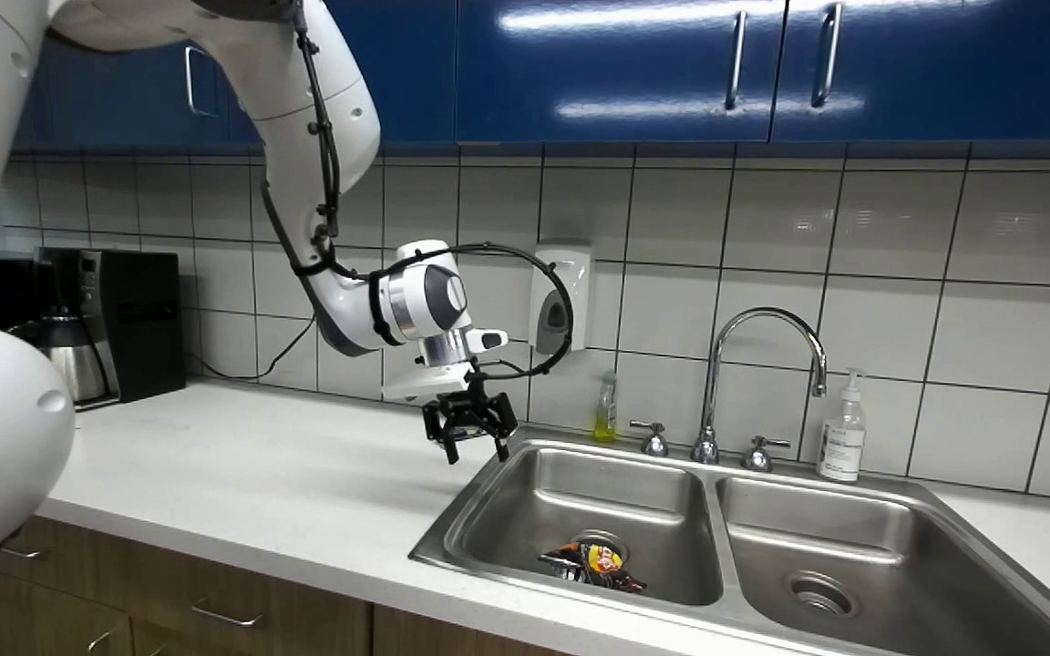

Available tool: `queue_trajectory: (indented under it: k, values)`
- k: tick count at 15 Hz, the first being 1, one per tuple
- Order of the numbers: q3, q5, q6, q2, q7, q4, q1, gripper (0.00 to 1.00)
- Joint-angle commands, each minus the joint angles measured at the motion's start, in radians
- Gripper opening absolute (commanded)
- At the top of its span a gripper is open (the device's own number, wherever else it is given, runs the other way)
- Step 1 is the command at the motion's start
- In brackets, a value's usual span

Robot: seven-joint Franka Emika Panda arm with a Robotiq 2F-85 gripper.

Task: Put the black sachet in the left sink

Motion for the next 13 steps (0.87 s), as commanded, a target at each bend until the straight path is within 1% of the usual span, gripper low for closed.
queue_trajectory:
  k: [1, 7, 8, 10, 13]
  values:
    - [0.052, -0.044, -0.086, -0.175, -0.032, -0.124, -0.027, 1.00]
    - [0.142, -0.057, -0.218, -0.373, -0.031, -0.240, -0.057, 1.00]
    - [0.151, -0.042, -0.177, -0.282, -0.007, -0.184, -0.071, 1.00]
    - [0.169, -0.040, -0.182, -0.305, -0.008, -0.196, -0.080, 1.00]
    - [0.169, -0.041, -0.179, -0.286, -0.007, -0.193, -0.086, 1.00]
